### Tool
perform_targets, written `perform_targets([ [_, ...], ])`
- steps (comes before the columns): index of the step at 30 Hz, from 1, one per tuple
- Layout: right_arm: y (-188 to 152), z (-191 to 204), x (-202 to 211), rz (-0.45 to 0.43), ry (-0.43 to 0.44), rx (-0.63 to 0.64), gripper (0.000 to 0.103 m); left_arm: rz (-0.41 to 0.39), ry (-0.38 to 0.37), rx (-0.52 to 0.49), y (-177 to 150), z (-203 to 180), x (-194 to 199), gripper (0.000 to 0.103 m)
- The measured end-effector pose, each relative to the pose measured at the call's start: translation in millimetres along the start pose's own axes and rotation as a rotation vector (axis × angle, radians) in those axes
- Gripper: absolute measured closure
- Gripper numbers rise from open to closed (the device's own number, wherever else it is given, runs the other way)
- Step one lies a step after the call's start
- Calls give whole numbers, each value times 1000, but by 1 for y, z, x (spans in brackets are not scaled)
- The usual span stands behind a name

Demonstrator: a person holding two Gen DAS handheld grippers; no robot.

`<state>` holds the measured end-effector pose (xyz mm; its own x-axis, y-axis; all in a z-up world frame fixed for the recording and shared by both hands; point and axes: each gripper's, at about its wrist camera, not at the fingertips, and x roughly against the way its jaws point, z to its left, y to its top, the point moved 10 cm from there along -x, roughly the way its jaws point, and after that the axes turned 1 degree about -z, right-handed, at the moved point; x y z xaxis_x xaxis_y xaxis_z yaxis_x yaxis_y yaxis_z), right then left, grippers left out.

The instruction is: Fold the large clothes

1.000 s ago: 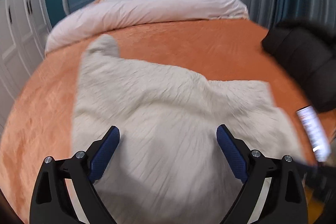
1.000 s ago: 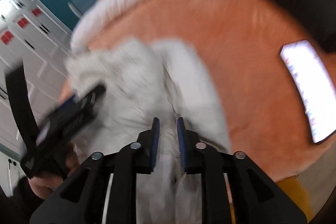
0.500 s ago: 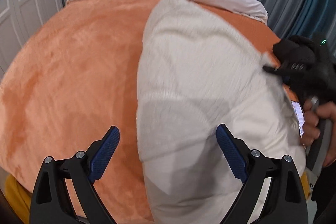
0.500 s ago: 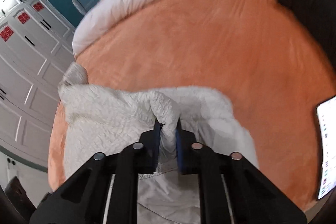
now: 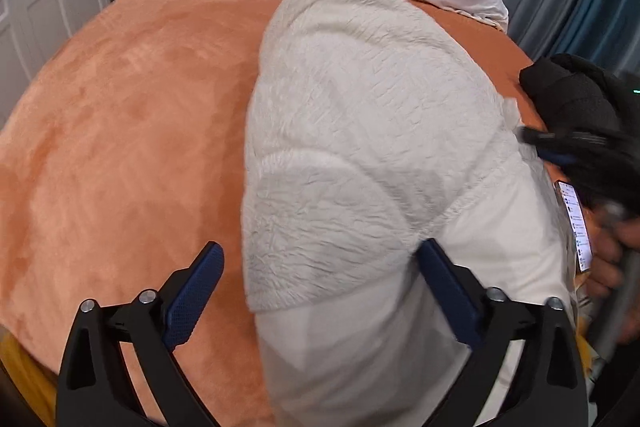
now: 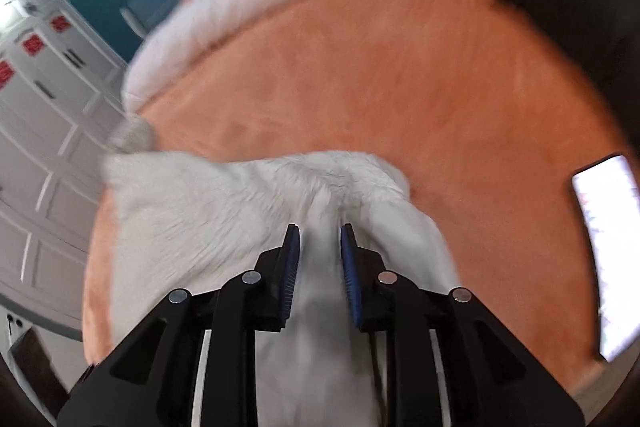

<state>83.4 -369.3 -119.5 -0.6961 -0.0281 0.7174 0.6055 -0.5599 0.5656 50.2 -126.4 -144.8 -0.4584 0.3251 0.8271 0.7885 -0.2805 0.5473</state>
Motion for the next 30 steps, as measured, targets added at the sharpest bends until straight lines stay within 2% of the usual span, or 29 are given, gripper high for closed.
perform_targets([
  [2, -12, 11, 36, -20, -16, 70, 82, -36, 8, -39, 2, -4, 16, 15],
  [3, -30, 16, 49, 2, -18, 111, 82, -50, 0, -61, 2, -10, 23, 15],
  [5, -65, 13, 43, 91, -31, 147, 82, -15, -8, -83, -6, -19, 16, 14],
  [6, -96, 1, 25, 175, -79, 170, 85, 7, -11, -80, -11, -20, 8, 12],
  [8, -117, -7, 12, 183, -83, 172, 86, -1, 14, -79, -12, -17, 3, 8],
  [11, -109, -9, 29, 178, -69, 109, 84, 4, 12, -79, -8, -15, 14, 11],
  [12, -100, -9, 42, 141, -48, 94, 82, -6, 3, -60, -4, -11, 21, 11],
  [14, -80, -20, 63, 63, -60, 66, 60, -36, -20, -4, 6, -2, 32, 10],
  [15, -72, -25, 69, 31, -67, 48, 42, -37, -38, 40, 12, 5, 34, 10],
  [16, -60, -38, 75, -12, -91, 12, 34, -20, -61, 97, 17, 13, 30, 10],
  [18, -55, -50, 68, -8, -111, -38, 33, 19, -92, 191, 23, 23, 21, 10],
  [20, -59, -58, 54, 47, -82, -95, 31, 59, -131, 289, 27, 32, 7, 10],
  [21, -65, -61, 41, 98, -52, -139, 30, 68, -140, 307, 28, 32, 3, 10],
  [24, -79, -58, 15, 178, -21, -192, 29, 91, -164, 324, 29, 27, -13, 9],
  [25, -82, -60, 8, 193, -16, -201, 28, 93, -172, 327, 28, 24, -16, 5],
  [27, -92, -60, 1, 216, 16, -229, 27, 93, -189, 337, 28, 20, -24, 5],
  [30, -100, -66, -12, 235, 57, -282, 19, 96, -202, 343, 28, 17, -38, 5],
])
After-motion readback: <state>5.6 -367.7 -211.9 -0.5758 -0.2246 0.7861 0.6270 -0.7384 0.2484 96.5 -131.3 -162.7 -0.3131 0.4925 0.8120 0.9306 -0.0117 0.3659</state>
